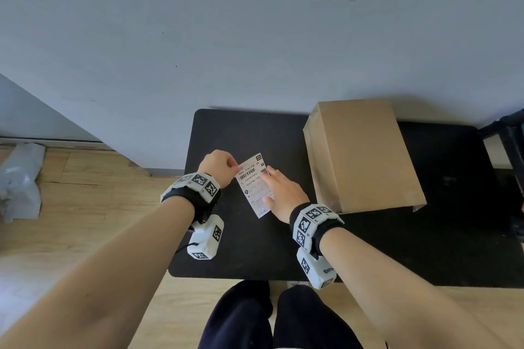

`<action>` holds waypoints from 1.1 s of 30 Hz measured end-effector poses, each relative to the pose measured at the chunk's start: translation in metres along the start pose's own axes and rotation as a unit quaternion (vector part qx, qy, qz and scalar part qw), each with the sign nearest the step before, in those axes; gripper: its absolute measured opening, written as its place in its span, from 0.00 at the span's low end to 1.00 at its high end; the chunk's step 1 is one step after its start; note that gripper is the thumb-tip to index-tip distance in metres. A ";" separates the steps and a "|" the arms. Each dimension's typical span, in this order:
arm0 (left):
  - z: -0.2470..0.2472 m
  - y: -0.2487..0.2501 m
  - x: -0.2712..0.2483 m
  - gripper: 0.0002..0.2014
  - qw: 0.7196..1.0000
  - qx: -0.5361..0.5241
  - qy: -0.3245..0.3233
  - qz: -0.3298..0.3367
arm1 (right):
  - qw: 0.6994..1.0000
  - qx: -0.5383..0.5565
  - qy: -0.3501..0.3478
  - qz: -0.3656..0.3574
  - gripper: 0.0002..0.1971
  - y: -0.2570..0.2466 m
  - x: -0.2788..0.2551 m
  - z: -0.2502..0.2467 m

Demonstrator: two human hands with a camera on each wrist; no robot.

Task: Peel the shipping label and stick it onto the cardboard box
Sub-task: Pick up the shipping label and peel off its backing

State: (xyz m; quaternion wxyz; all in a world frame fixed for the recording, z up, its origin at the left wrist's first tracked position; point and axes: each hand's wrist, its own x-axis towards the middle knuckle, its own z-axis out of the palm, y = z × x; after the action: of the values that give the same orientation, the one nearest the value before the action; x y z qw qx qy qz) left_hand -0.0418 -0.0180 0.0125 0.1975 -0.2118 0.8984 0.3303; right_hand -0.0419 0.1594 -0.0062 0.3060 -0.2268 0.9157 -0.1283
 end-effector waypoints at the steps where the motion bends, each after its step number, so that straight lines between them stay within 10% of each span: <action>1: -0.004 0.002 -0.004 0.09 1.000 -0.007 0.005 0.005 | 1.000 0.011 0.009 0.001 0.30 -0.004 -0.001 -0.006; 33: -0.082 0.101 -0.076 0.08 0.956 -0.242 0.088 0.138 | 0.915 0.321 0.225 -0.097 0.11 -0.045 -0.044 -0.149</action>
State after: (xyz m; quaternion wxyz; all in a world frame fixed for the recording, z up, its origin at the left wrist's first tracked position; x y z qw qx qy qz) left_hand -0.0483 0.0155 0.1596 0.0129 -0.1550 0.8260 0.5418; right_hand -0.0877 0.1563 0.1484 0.1342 -0.1697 0.8433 -0.4920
